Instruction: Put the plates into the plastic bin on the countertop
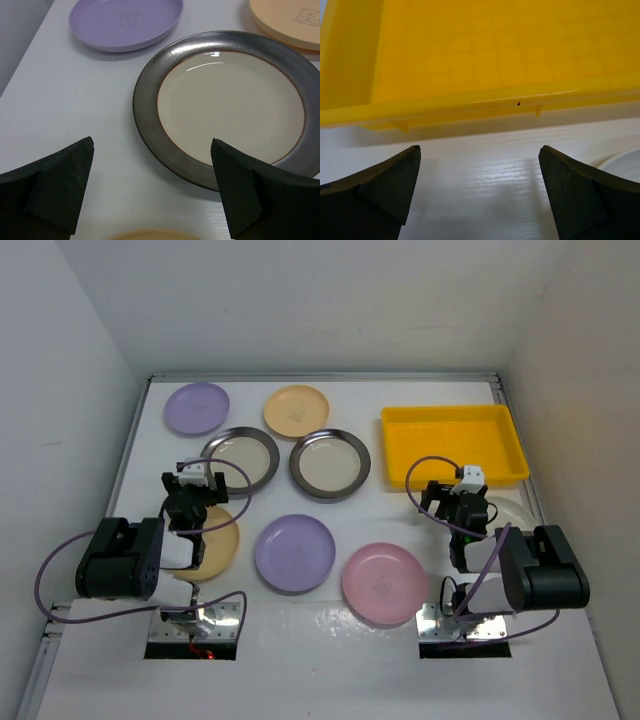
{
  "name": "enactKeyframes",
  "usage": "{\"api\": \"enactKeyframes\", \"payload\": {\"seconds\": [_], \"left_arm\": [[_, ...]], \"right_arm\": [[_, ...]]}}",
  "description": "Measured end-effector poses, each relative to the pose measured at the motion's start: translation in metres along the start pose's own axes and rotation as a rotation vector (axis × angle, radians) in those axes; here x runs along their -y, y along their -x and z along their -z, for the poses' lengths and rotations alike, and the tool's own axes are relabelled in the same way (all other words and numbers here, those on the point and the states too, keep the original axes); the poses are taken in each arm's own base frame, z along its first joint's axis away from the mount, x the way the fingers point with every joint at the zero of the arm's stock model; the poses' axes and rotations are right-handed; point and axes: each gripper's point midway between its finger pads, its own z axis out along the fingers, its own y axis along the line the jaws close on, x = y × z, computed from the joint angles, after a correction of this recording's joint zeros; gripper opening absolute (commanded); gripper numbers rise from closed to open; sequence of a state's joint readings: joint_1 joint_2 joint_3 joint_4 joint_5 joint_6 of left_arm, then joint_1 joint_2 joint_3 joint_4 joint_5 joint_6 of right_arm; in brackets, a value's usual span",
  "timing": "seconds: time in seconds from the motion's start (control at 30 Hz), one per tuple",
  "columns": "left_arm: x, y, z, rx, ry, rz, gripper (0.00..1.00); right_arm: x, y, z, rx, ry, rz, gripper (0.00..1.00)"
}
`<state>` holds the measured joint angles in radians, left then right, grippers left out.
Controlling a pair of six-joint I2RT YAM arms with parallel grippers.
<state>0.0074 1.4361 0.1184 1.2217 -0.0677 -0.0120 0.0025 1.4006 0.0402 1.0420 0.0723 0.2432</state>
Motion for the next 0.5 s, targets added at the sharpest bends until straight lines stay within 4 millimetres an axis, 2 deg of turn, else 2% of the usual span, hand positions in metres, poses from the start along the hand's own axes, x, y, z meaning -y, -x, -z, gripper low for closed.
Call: {"api": "enactKeyframes", "payload": {"seconds": [0.17,0.2,0.27,0.3,0.37,0.43,0.47,0.5], "left_arm": [[0.003,0.001,0.000,0.001,-0.010,-0.001,1.00],[0.005,0.001,-0.001,-0.012,-0.023,-0.005,1.00],[0.011,0.013,-0.012,-0.056,-0.073,-0.058,1.00],[0.015,0.029,-0.024,-0.081,-0.112,-0.096,1.00],[0.020,0.097,-0.056,-0.040,-0.155,-0.162,1.00],[0.016,0.187,-0.079,0.048,-0.142,-0.199,1.00],[0.012,0.233,-0.083,0.106,-0.130,-0.217,1.00],[0.010,0.261,-0.085,0.126,-0.126,-0.226,1.00]], "right_arm": [[0.006,-0.002,0.006,-0.049,-0.039,0.005,1.00],[0.006,0.005,0.005,-0.059,-0.050,0.017,1.00],[-0.002,0.045,-0.001,-0.022,-0.049,0.079,1.00],[-0.010,0.076,-0.004,0.002,-0.046,0.134,1.00],[-0.031,0.150,-0.010,0.087,-0.055,0.263,1.00],[-0.056,0.215,-0.010,0.138,-0.071,0.373,1.00],[-0.073,0.252,-0.011,0.142,-0.070,0.412,1.00],[-0.093,0.277,-0.016,0.137,-0.020,0.409,0.47]]}}
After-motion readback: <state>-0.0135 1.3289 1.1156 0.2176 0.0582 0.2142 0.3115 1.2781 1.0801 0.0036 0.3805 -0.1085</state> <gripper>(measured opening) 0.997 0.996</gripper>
